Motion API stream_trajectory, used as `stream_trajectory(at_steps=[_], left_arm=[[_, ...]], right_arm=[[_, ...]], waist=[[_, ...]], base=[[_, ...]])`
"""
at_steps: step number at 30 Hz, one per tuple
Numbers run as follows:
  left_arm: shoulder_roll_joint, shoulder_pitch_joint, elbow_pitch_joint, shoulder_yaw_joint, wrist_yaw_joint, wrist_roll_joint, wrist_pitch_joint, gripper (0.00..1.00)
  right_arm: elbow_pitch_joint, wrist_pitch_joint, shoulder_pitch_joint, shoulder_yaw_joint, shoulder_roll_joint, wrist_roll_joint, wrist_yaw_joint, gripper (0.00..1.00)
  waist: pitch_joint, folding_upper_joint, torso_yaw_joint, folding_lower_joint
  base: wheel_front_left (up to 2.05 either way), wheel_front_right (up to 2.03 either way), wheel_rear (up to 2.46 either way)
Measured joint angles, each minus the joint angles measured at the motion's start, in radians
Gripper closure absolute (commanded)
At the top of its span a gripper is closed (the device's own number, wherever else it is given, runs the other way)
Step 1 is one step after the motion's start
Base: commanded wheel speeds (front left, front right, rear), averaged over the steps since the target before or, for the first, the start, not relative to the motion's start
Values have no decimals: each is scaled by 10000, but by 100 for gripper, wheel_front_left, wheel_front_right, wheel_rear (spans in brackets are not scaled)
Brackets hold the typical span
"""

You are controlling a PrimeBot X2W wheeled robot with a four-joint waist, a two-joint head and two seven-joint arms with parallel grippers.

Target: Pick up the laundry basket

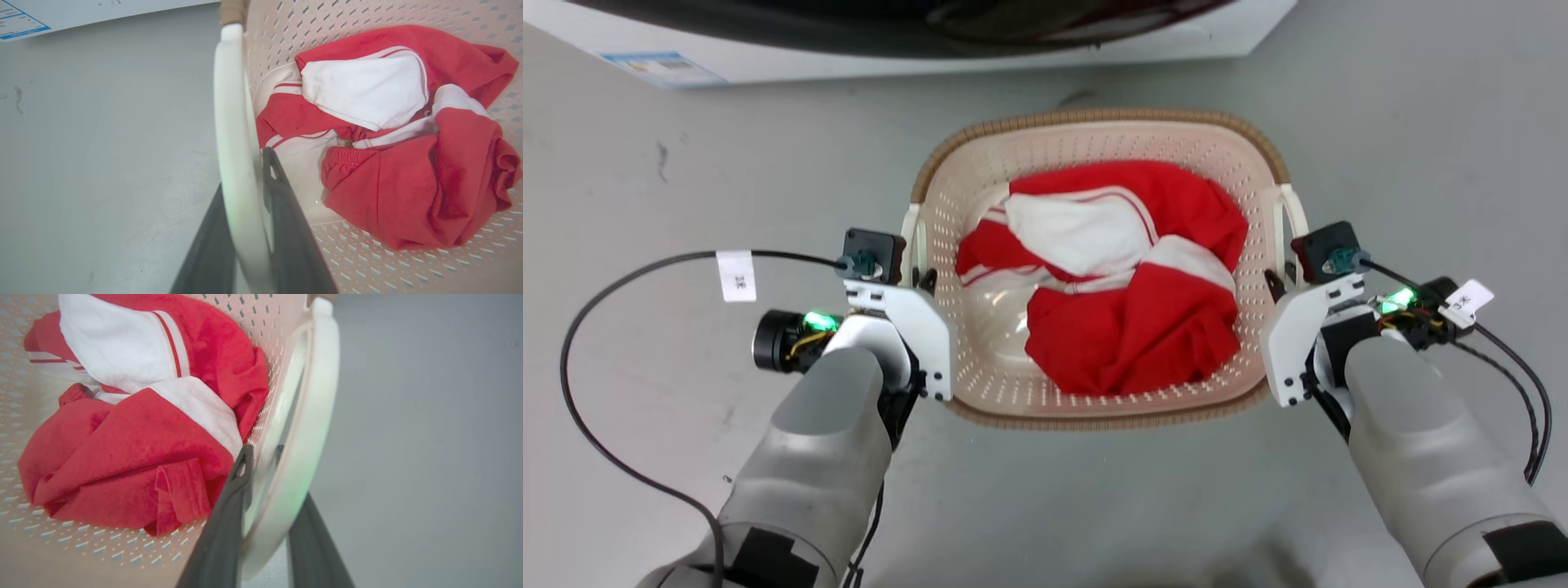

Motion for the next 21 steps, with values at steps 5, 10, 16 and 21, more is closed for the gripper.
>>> stream_trajectory(at_steps=[5,10,16,21], left_arm=[[4,429,-17,-353,0,-470,355,100],[61,853,-90,-683,2,-953,671,100],[167,1432,-205,-1070,2,-1557,1162,100],[261,1895,-345,-1436,4,-2044,1672,100]], right_arm=[[4,268,383,589,-10,545,0,100],[8,608,691,1296,-19,1181,-2,100],[12,1028,1136,2274,-27,2115,-4,100],[15,1430,1499,3080,-40,2890,-4,100]], waist=[[-680,0,91,0],[-1379,0,171,0],[-2232,0,211,0],[-2949,0,207,-1]], base=[[0,0,0],[0,0,0],[0,0,0],[0,0,0]])
